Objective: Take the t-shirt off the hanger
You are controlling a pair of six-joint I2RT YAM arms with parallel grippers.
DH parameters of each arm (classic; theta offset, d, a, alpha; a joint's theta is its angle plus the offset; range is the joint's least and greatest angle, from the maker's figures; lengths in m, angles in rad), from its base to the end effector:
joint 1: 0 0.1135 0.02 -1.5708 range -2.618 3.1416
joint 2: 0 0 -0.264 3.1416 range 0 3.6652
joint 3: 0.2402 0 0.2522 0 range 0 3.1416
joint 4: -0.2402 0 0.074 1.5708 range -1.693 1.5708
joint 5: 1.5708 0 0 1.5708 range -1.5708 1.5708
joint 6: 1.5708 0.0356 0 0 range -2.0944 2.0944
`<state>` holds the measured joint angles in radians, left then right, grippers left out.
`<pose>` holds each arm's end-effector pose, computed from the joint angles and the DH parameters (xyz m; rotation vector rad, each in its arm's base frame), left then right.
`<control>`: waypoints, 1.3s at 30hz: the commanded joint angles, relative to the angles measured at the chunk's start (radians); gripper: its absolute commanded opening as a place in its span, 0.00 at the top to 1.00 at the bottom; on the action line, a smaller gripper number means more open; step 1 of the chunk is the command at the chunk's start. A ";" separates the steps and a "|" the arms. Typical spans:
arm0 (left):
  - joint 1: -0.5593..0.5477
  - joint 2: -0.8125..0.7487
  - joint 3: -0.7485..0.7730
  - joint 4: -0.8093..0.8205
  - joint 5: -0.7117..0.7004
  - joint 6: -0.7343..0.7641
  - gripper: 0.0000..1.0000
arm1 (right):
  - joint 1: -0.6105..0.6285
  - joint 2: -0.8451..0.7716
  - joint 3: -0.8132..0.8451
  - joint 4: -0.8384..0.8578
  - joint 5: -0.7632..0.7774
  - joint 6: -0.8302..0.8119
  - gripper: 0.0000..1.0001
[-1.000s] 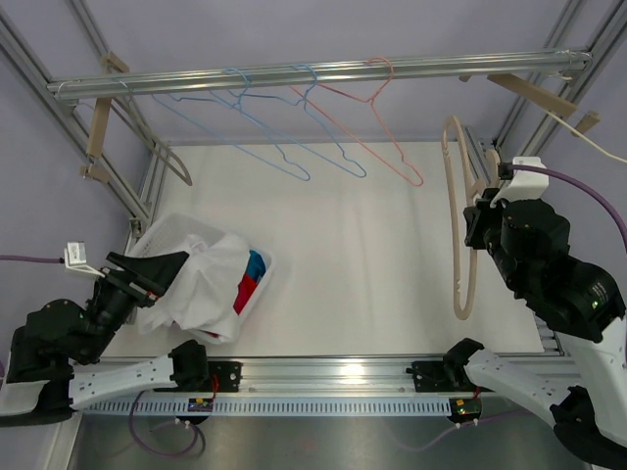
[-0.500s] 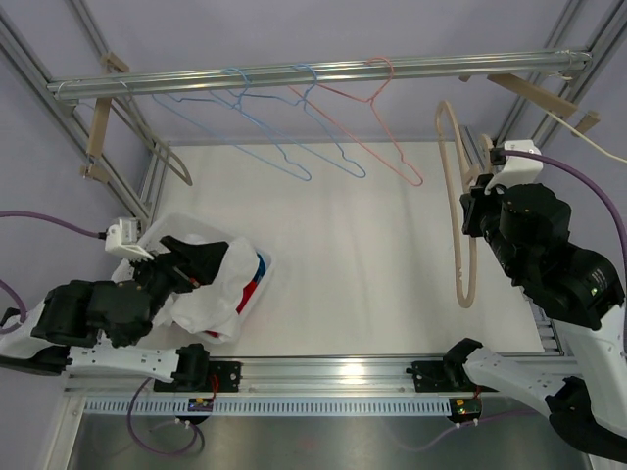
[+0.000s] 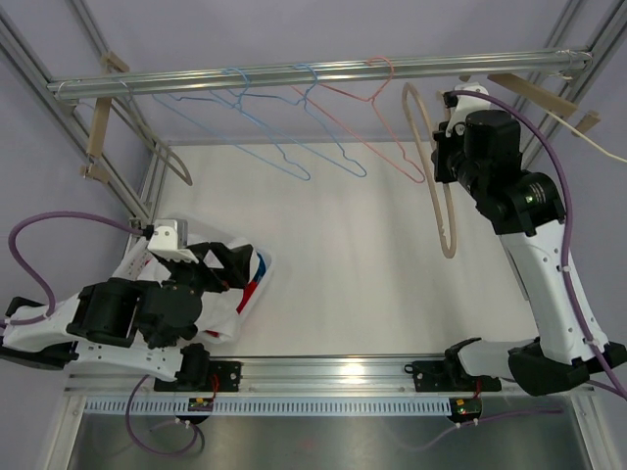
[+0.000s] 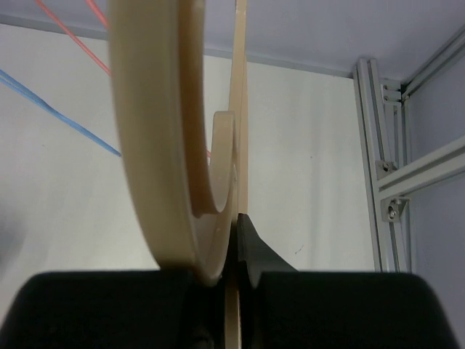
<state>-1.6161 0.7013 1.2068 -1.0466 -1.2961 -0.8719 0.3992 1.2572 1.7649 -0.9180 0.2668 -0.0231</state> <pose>0.0308 -0.0768 0.4119 -0.0565 1.7323 -0.4664 0.2089 0.0780 0.4929 -0.2420 1.9508 -0.0182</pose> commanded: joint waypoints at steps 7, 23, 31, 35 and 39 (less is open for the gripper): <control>-0.013 0.081 0.000 0.074 -0.100 0.139 0.01 | -0.082 0.194 0.300 0.056 -0.152 -0.087 1.00; -0.045 0.076 -0.064 0.112 -0.088 0.128 0.01 | -0.198 0.380 0.387 0.105 -0.262 -0.038 1.00; -0.054 0.050 -0.255 0.756 0.243 0.612 0.01 | -0.212 0.360 0.269 0.162 -0.310 -0.014 1.00; -0.051 0.033 -0.300 0.910 0.304 0.659 0.01 | -0.212 0.249 0.119 0.243 -0.353 0.017 1.00; -0.048 0.089 -0.271 0.913 0.307 0.672 0.01 | -0.212 0.171 0.016 0.312 -0.330 0.074 0.83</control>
<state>-1.6650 0.7746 0.9012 -0.3042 -1.0443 -0.2726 0.1909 1.4937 1.8374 -0.5953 -0.0433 0.0231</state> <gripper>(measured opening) 0.988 0.129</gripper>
